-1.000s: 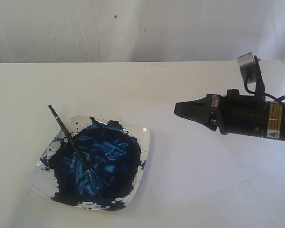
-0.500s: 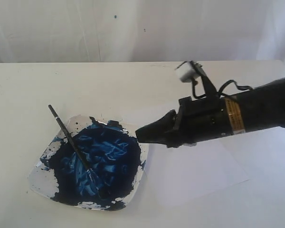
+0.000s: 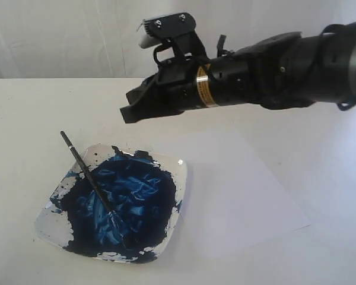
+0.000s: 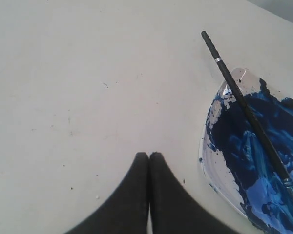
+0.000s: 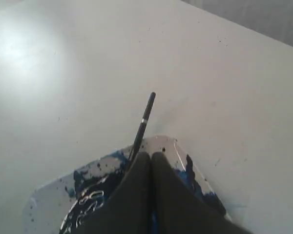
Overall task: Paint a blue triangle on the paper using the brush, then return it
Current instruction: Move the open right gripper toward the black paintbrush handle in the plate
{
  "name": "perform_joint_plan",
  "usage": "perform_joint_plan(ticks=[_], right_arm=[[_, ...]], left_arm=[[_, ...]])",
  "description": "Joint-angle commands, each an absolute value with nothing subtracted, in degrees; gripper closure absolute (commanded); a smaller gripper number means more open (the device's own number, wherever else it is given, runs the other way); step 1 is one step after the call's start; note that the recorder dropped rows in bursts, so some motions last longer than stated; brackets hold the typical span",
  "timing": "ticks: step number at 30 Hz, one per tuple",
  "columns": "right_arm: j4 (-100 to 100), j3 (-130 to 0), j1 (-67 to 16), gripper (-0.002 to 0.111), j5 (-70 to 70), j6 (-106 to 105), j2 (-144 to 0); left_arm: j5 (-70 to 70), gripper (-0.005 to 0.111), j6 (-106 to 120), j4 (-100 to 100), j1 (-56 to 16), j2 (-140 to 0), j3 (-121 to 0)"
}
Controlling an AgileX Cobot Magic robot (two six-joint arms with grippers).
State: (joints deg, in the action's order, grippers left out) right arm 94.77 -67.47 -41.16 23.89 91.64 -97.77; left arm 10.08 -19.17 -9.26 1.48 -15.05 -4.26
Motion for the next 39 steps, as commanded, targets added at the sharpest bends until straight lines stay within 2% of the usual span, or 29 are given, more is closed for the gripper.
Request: perform_joint_plan(ticks=[1, 4, 8, 10, 12, 15, 18, 32, 39], right_arm=[[93.9, -73.0, -41.6, 0.108, 28.6, 97.7, -102.8], [93.9, -74.1, -41.6, 0.108, 32.0, 97.8, -104.2], [94.1, -74.2, -41.7, 0.108, 27.2, 97.7, -104.7], [95.2, -74.8, -41.7, 0.103, 25.1, 97.0, -105.6], [95.3, -76.2, -42.1, 0.09, 24.3, 94.4, -107.4], [94.6, -80.1, -43.4, 0.061, 23.7, 94.5, -112.0], [94.6, -85.0, -45.5, 0.037, 20.1, 96.7, -117.3], [94.9, -106.6, -49.1, 0.04, 16.2, 105.0, -134.8], [99.9, -111.5, -49.1, 0.04, 16.9, 111.0, -139.9]], left_arm=[[10.4, 0.107, -19.1, -9.2, 1.4, -15.4, -4.6], [10.3, 0.107, -19.1, -8.5, 1.4, -15.4, -4.6], [10.2, 0.107, -19.1, -8.2, 1.4, -15.4, -4.6], [10.2, 0.107, -19.1, -8.2, 1.4, -15.4, -4.6], [10.2, 0.107, -19.1, -8.2, 1.4, -15.4, -4.6], [10.2, 0.107, -19.1, -8.2, 1.4, -15.4, -4.6], [10.2, 0.107, -19.1, -8.2, 1.4, -15.4, -4.6], [10.1, 0.107, -19.1, -8.0, 1.4, -15.4, -4.6], [10.1, 0.107, -19.1, -8.0, 1.4, -15.4, -4.6]])
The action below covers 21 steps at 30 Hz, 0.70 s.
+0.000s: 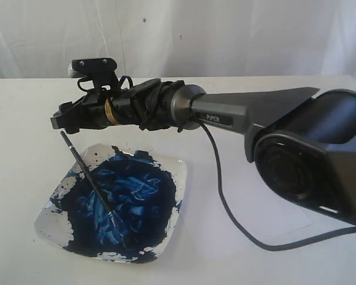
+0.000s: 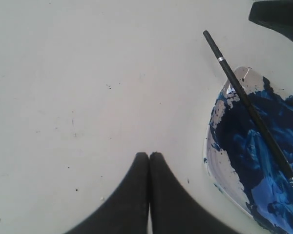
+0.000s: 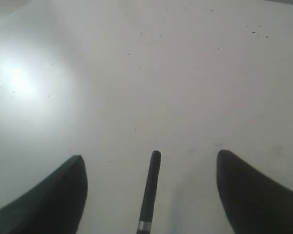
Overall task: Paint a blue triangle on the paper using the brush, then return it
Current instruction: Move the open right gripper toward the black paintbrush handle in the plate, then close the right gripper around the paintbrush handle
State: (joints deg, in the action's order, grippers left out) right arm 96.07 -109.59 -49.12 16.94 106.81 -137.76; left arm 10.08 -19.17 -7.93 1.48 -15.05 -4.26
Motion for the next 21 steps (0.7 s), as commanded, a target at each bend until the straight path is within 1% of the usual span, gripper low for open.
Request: perform_joint_plan(ticks=[1, 8, 16, 21], right_arm=[[99.9, -112.6, -49.1, 0.04, 17.7, 112.3, -141.1], [99.9, -116.8, -49.2, 0.042, 21.5, 113.4, -144.7], [99.9, -116.8, -49.2, 0.042, 26.0, 110.6, -146.1], [99.9, -116.8, -49.3, 0.042, 25.1, 107.7, -146.5]], left_arm=[[10.1, 0.107, -19.1, -8.0, 1.4, -15.4, -4.6], [10.1, 0.107, -19.1, -8.0, 1.4, -15.4, -4.6], [9.9, 0.107, -19.1, -7.9, 1.4, -15.4, -4.6], [9.2, 0.107, -19.1, -6.5, 1.4, -15.4, -4.6]])
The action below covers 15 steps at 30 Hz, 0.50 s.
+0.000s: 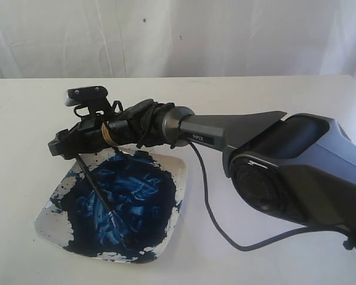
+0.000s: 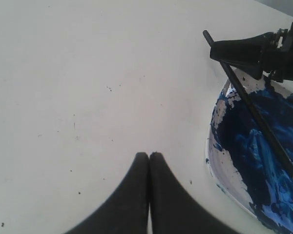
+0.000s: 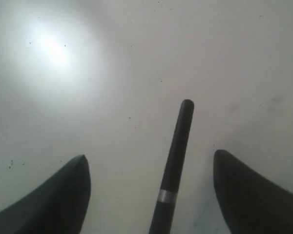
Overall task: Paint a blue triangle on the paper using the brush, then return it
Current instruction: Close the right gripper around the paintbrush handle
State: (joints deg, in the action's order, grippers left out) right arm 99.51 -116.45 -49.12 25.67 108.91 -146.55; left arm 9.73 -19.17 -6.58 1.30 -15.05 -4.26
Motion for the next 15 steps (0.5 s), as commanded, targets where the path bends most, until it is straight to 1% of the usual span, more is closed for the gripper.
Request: perform_joint_plan(ticks=[1, 3, 7, 15], right_arm=[[99.9, -116.8, -49.3, 0.042, 24.2, 107.8, -146.5], [99.9, -116.8, -49.3, 0.043, 23.2, 107.8, -146.5], [99.9, -116.8, -49.3, 0.048, 23.4, 107.8, -146.9], [99.9, -116.8, -49.7, 0.049, 24.6, 107.1, -148.0]], left_arm=[[9.2, 0.107, -19.1, -6.5, 1.4, -15.4, -4.6], [9.2, 0.107, -19.1, -6.5, 1.4, -15.4, -4.6], [9.1, 0.107, -19.1, -6.5, 1.4, -15.4, -4.6], [9.1, 0.107, -19.1, -6.4, 1.4, -15.4, -4.6]])
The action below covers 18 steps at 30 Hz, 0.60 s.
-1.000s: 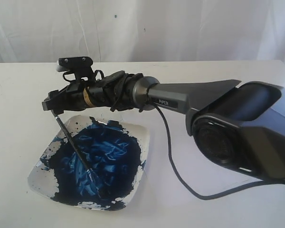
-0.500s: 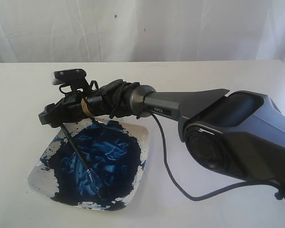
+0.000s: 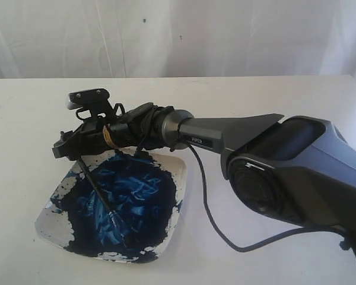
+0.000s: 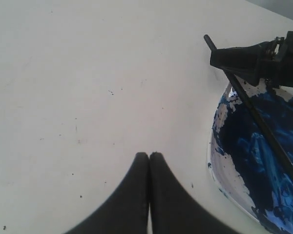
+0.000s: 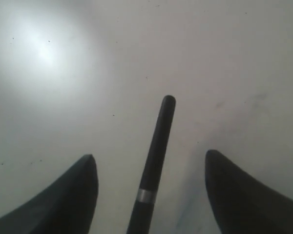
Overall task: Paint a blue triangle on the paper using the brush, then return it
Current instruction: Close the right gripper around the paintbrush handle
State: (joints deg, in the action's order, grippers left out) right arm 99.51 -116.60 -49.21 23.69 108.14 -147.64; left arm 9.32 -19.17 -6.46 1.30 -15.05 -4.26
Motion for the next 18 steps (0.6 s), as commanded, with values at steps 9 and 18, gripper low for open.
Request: perform_joint_plan(ticks=[9, 18], right_arm=[[99.9, -116.8, -50.9, 0.064, 24.3, 101.8, -148.2], [99.9, -116.8, -50.9, 0.079, 22.2, 101.8, -148.2]], left_arm=[[9.1, 0.107, -19.1, -6.3, 1.4, -15.4, -4.6], [9.1, 0.107, -19.1, -5.7, 1.4, -15.4, -4.6]])
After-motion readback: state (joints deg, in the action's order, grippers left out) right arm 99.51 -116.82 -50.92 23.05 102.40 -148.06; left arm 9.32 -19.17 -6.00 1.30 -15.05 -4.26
